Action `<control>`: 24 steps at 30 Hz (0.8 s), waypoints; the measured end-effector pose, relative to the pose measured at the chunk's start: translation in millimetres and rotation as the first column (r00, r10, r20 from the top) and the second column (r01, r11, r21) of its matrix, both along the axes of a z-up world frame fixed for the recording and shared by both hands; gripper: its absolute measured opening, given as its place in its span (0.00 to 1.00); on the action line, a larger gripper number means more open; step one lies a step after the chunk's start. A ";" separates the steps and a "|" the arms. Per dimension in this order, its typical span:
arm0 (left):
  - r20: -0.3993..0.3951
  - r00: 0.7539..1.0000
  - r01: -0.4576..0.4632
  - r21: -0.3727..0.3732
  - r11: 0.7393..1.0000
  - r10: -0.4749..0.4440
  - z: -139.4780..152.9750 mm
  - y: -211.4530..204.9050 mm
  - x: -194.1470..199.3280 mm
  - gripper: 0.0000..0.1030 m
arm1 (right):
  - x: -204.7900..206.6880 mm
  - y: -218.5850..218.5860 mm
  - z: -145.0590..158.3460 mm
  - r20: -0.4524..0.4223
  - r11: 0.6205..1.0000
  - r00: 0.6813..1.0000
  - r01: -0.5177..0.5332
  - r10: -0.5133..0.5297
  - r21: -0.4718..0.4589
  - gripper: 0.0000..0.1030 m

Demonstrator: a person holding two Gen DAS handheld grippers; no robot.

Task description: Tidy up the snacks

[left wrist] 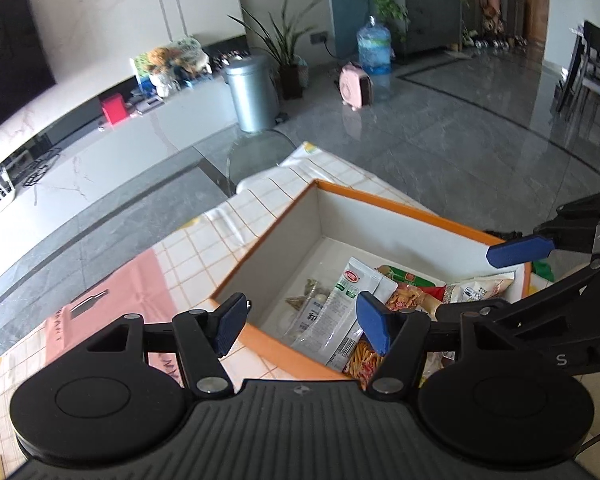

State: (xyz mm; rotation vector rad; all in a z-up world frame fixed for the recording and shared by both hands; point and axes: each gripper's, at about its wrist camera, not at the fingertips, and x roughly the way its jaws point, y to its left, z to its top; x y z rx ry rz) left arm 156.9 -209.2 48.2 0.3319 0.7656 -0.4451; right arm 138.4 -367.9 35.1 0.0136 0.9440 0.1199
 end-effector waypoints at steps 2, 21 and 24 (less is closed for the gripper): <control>0.020 0.999 -0.026 -0.025 0.999 0.027 9.4 11.9 -12.7 0.72 | -14.8 10.3 11.9 0.031 1.000 1.000 0.000 0.000 0.004 0.64; 0.180 0.941 -0.277 -0.071 0.958 0.286 -0.2 113.7 -125.0 0.83 | -145.3 98.5 16.3 0.252 0.992 0.960 0.117 -0.125 0.046 0.76; 0.156 0.940 -0.294 -0.084 0.952 0.304 -11.4 123.9 -130.6 0.84 | -157.0 106.0 8.3 0.267 0.988 0.952 0.147 -0.152 0.037 0.76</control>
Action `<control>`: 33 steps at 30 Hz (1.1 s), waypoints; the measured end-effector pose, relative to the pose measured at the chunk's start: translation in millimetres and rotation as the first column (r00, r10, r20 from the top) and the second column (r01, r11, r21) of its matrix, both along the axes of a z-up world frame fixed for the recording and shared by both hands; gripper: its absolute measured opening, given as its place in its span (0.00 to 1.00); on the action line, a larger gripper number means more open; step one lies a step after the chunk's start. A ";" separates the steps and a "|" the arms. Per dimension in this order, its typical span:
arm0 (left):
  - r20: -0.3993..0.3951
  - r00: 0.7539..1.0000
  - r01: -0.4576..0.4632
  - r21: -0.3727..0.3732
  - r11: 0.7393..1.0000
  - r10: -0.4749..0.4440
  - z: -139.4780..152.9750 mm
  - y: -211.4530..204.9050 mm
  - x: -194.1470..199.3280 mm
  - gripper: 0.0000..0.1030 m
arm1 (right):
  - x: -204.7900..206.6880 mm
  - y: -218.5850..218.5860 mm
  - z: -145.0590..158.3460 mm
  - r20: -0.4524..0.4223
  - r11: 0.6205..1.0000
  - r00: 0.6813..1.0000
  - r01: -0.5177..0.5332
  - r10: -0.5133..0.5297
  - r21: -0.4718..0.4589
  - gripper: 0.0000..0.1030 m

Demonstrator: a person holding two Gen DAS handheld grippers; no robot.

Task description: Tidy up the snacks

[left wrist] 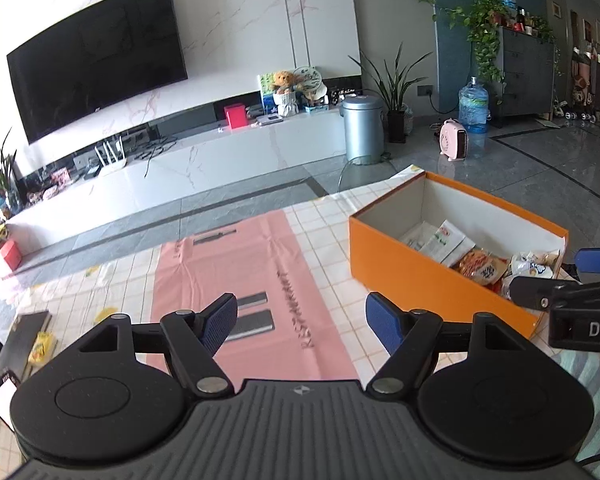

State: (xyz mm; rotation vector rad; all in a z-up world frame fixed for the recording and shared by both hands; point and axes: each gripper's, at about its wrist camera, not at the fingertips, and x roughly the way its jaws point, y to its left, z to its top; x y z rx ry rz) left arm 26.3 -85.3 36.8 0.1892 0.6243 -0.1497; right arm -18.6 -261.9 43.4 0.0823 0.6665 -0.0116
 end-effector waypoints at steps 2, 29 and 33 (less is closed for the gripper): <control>-0.016 1.000 -0.010 -0.018 1.000 0.009 -5.9 5.1 -0.7 0.84 | -4.2 3.9 -3.6 0.002 1.000 1.000 0.006 -0.006 -0.003 0.76; -0.085 0.996 -0.040 -0.060 0.997 0.035 -30.6 31.1 -7.6 0.85 | -3.1 32.5 -21.7 0.002 0.999 1.000 0.009 -0.009 -0.041 0.81; -0.084 0.996 -0.039 -0.060 0.997 0.034 -30.1 31.6 -7.8 0.85 | -3.4 32.1 -21.3 0.003 0.999 1.000 0.008 -0.008 -0.038 0.81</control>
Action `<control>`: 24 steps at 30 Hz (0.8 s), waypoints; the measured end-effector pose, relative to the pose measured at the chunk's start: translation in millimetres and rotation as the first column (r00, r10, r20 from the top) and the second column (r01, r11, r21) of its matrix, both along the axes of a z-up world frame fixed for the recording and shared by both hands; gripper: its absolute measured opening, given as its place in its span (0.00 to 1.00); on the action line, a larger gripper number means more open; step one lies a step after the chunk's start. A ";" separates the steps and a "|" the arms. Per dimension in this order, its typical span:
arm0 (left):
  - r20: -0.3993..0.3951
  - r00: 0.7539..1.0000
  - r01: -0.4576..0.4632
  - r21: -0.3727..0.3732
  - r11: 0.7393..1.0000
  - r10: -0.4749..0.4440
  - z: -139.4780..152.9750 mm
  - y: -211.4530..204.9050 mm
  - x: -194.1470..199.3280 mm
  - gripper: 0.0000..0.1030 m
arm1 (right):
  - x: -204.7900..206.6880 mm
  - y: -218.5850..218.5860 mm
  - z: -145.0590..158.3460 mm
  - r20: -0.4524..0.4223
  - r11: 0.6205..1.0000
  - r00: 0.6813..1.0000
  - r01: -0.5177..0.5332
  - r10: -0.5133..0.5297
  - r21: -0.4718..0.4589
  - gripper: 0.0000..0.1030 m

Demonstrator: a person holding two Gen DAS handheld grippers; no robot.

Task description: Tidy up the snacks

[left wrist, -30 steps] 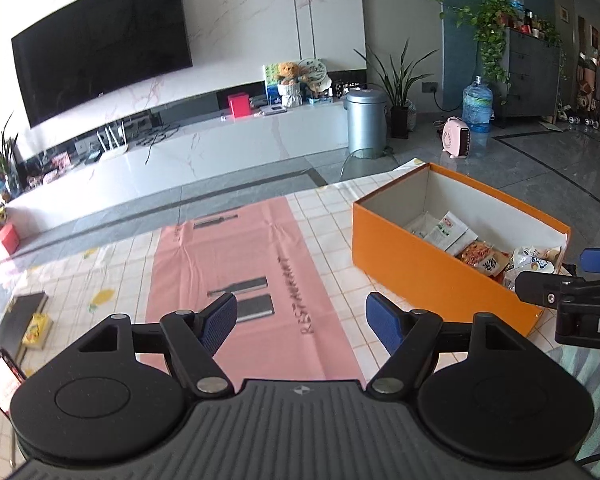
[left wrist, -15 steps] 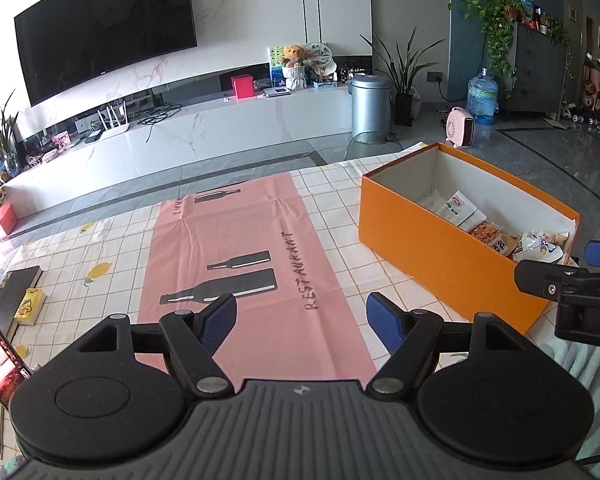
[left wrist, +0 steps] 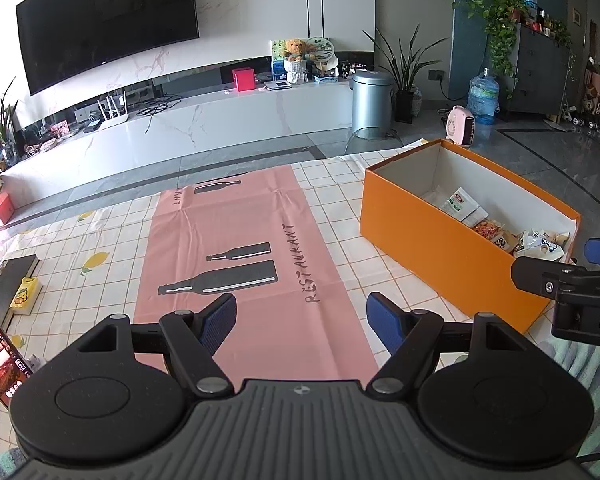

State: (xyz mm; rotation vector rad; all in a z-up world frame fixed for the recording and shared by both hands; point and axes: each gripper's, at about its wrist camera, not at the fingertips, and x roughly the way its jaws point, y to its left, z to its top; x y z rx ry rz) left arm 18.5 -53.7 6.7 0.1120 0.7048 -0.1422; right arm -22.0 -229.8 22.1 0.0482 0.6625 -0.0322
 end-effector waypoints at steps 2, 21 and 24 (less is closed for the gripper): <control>0.000 1.000 0.002 0.001 1.000 -0.002 0.1 -0.5 -0.1 0.85 | -0.4 1.1 0.6 0.002 1.000 1.000 -0.003 0.003 0.001 0.81; 0.000 1.000 0.003 0.004 1.000 -0.003 0.6 -0.7 -1.2 0.85 | -2.9 0.3 0.7 0.009 1.000 1.000 -0.007 0.007 0.011 0.82; 0.000 1.000 0.002 0.004 1.000 -0.002 0.9 -0.7 -1.7 0.85 | -3.2 -0.8 0.6 0.010 1.000 1.000 -0.007 0.007 0.013 0.82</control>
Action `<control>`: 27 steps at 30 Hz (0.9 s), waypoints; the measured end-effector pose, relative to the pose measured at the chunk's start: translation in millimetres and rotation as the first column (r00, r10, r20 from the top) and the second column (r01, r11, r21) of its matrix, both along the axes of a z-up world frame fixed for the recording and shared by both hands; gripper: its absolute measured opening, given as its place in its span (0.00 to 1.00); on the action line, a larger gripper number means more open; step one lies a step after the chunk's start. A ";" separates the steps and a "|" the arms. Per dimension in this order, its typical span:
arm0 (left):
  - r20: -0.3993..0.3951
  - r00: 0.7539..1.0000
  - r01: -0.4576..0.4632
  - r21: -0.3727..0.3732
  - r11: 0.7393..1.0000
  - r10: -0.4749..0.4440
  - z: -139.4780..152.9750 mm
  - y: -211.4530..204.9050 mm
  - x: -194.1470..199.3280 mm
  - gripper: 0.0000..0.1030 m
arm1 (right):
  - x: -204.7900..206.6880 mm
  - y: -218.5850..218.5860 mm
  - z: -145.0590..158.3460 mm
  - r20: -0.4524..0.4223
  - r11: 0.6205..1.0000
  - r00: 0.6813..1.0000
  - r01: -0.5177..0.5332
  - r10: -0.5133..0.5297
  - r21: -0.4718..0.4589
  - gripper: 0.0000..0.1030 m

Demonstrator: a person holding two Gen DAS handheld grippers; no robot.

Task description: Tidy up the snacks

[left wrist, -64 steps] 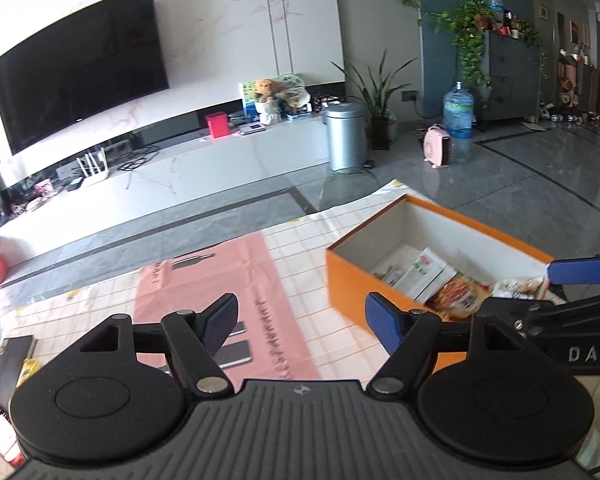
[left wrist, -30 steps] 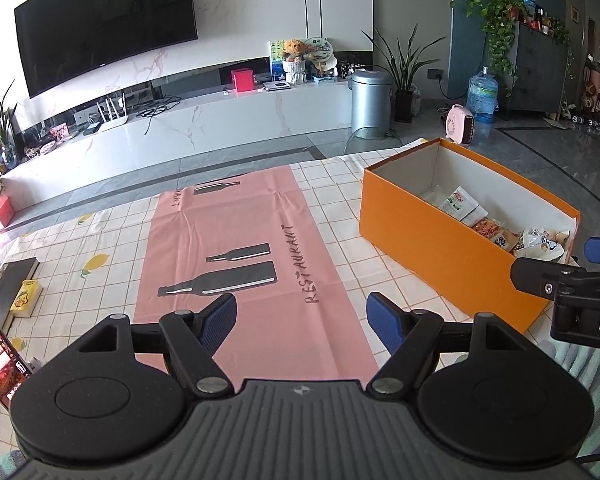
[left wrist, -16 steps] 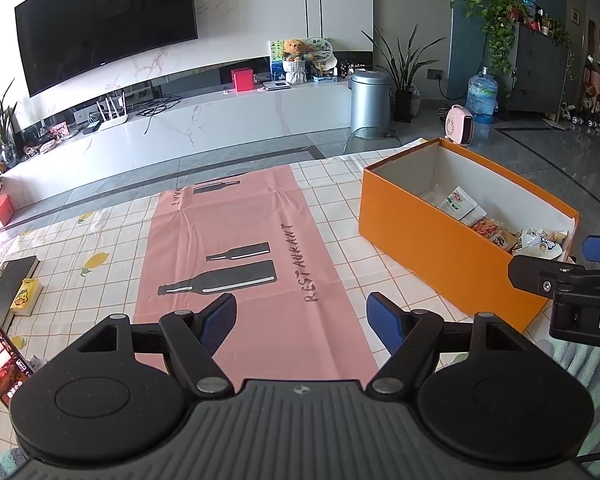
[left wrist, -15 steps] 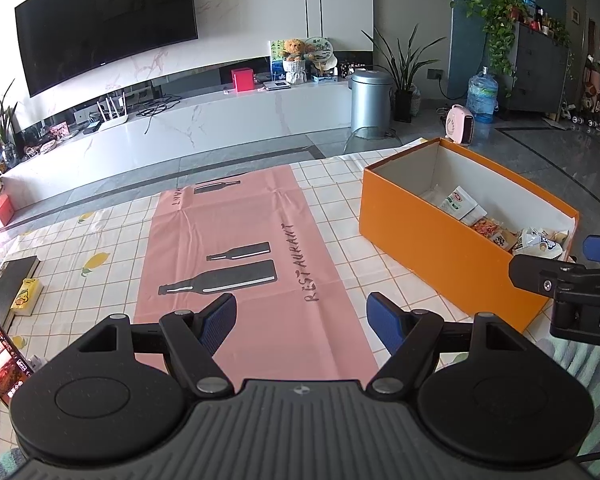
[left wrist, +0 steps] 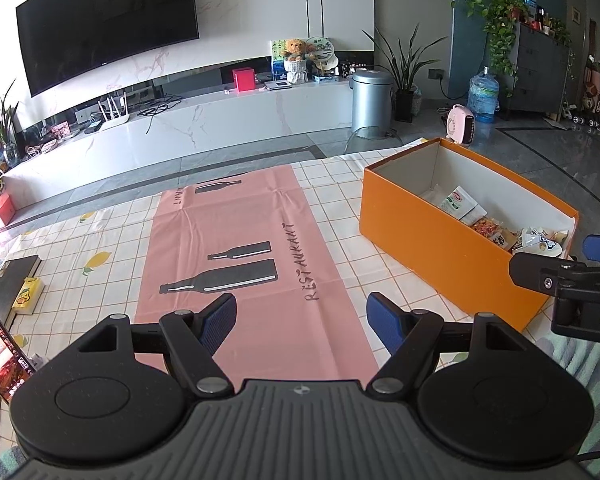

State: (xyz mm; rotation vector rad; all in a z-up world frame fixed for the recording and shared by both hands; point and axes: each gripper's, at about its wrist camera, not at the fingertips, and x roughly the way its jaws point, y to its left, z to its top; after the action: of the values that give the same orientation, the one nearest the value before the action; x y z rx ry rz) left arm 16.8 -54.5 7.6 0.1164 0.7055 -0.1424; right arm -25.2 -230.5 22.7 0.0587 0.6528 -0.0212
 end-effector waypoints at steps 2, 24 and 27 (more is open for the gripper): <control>0.001 1.000 0.000 0.000 1.000 0.000 0.1 0.0 -0.4 0.85 | -0.4 -0.1 0.0 0.001 1.000 1.000 0.000 0.000 0.000 0.82; 0.007 1.000 -0.007 -0.003 1.000 0.007 5.6 1.5 -4.8 0.85 | 0.9 -0.8 2.7 0.004 1.000 1.000 -0.007 0.007 0.001 0.82; 0.004 1.000 -0.003 0.001 1.000 0.003 6.9 -0.3 -3.5 0.85 | 1.0 -0.1 4.0 0.007 1.000 1.000 -0.010 0.010 0.000 0.82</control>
State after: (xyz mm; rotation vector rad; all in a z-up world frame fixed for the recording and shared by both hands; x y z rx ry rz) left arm 13.3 -54.8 14.5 0.1167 0.7014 -0.1384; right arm -24.2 -230.6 26.7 0.0559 0.6460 -0.0112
